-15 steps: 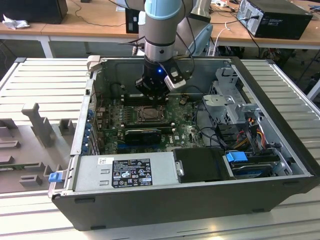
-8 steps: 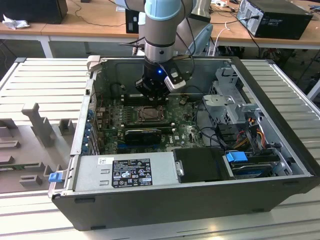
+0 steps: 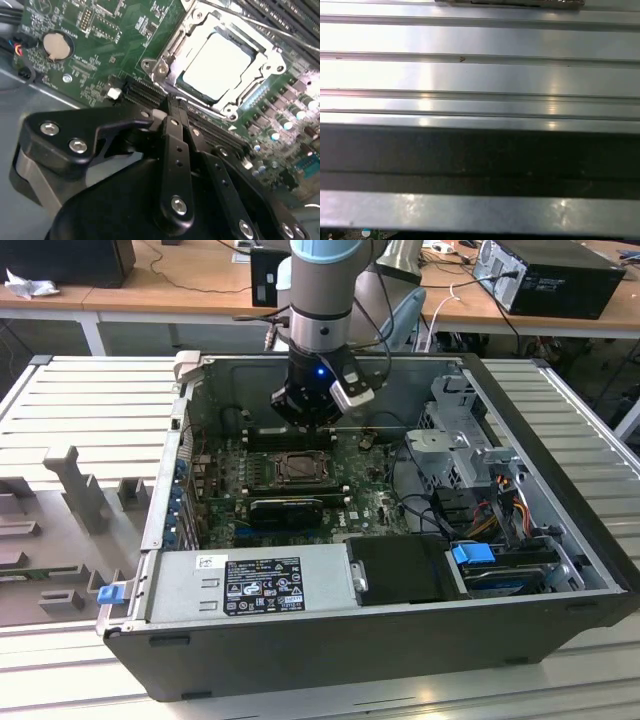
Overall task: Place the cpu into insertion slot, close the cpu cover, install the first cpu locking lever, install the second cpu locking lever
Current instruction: 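Install the first cpu locking lever, then install the second cpu locking lever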
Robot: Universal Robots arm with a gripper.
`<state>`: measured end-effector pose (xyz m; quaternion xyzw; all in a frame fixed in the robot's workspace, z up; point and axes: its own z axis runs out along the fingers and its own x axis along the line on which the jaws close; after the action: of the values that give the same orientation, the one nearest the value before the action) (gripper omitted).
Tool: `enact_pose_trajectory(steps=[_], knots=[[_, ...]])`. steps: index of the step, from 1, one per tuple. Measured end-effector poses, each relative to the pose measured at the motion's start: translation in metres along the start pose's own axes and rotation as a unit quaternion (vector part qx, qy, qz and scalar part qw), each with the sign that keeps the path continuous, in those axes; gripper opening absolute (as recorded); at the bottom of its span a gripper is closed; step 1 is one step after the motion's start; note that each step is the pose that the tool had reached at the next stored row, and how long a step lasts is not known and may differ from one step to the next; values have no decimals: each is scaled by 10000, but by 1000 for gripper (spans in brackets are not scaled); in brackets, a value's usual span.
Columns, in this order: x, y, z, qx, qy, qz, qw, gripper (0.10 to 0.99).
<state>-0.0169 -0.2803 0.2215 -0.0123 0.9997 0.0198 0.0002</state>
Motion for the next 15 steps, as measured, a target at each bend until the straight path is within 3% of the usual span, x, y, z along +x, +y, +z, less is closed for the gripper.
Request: enact_pose_trajectory(steps=[15], knots=[[2, -75, -4, 1, 0, 0, 10000, 106]])
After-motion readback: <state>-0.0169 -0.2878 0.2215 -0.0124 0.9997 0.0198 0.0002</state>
